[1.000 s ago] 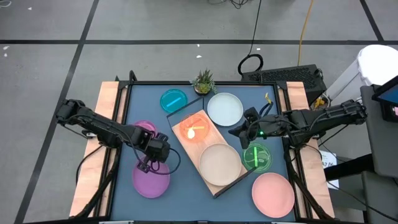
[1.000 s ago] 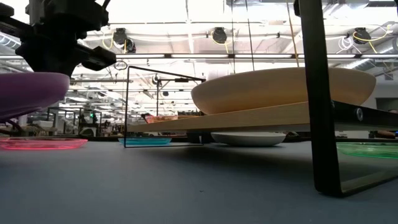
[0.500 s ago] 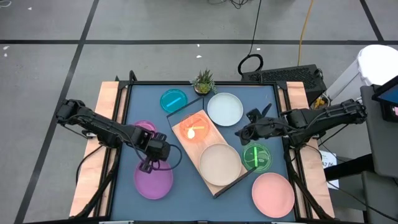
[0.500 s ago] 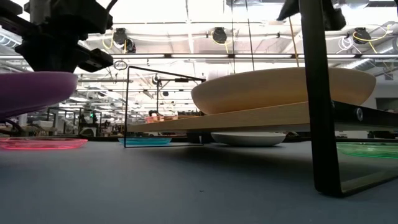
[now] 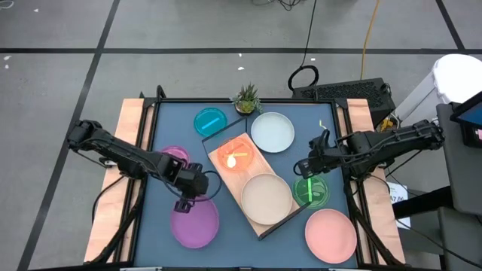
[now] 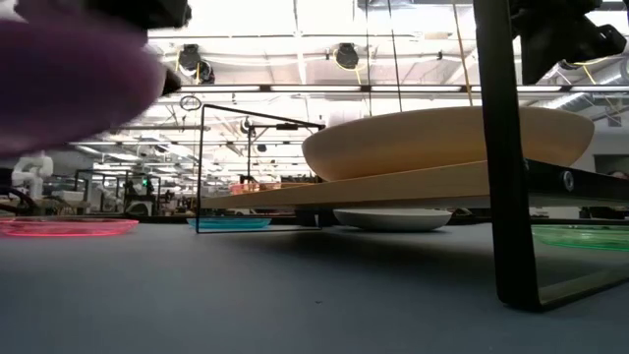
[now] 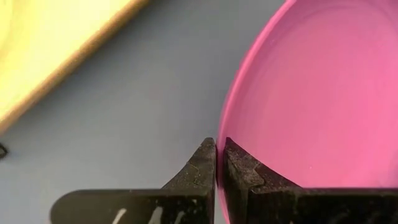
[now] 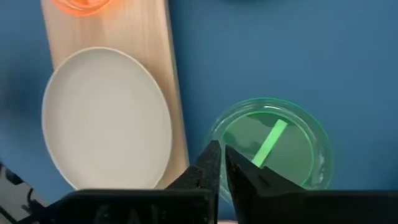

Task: Place and stack plates onto a shelf
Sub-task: Stack the large violet plate on the large gray plate on the shelf

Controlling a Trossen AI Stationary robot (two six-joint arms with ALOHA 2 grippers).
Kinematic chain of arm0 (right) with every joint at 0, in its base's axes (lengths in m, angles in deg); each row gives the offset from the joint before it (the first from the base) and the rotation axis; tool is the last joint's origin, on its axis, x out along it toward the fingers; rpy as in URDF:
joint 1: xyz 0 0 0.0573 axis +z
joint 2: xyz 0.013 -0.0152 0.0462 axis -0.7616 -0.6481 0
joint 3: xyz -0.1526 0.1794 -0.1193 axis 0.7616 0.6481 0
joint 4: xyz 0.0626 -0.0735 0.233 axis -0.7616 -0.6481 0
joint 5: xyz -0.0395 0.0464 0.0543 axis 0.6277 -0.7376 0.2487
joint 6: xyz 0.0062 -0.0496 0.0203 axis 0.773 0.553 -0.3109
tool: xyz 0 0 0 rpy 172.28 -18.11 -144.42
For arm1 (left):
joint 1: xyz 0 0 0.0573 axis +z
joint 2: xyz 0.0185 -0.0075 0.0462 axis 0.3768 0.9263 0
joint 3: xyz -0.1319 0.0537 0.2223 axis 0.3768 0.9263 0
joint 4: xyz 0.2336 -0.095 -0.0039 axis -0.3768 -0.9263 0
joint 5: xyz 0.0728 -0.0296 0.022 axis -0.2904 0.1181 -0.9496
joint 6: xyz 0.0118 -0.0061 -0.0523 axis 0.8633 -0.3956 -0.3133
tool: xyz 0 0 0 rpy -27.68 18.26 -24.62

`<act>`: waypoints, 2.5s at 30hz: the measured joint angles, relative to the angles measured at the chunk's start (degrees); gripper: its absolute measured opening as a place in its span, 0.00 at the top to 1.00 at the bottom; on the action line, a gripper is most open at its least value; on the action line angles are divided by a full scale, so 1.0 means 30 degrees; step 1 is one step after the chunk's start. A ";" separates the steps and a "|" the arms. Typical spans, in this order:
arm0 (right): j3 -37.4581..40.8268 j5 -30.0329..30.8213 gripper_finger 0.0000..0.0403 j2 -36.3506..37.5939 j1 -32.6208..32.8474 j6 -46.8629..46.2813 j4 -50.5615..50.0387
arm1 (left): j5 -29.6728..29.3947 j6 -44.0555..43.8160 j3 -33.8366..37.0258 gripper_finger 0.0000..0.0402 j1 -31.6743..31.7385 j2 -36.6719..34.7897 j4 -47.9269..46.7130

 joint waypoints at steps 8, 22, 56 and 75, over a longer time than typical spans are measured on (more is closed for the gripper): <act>0.0000 0.0143 0.90 -0.0007 -0.0003 0.1261 -0.1497 | -0.0624 -0.1549 -0.3066 0.98 0.0187 -0.0889 -0.0124; 0.2376 -0.1434 0.89 0.0073 -0.0615 0.3633 -0.2994 | -0.2519 -0.5703 -0.5559 0.98 0.1790 -0.0882 0.0540; 0.6681 -0.2372 0.89 0.0561 -0.0801 0.5980 0.0904 | -0.8487 -2.1716 -0.5660 0.98 0.1724 0.0597 0.6732; 0.6674 -0.0261 0.89 0.4361 -0.0801 0.4836 0.0694 | -1.1807 -2.8626 -0.5626 0.98 -0.0938 0.3178 0.6865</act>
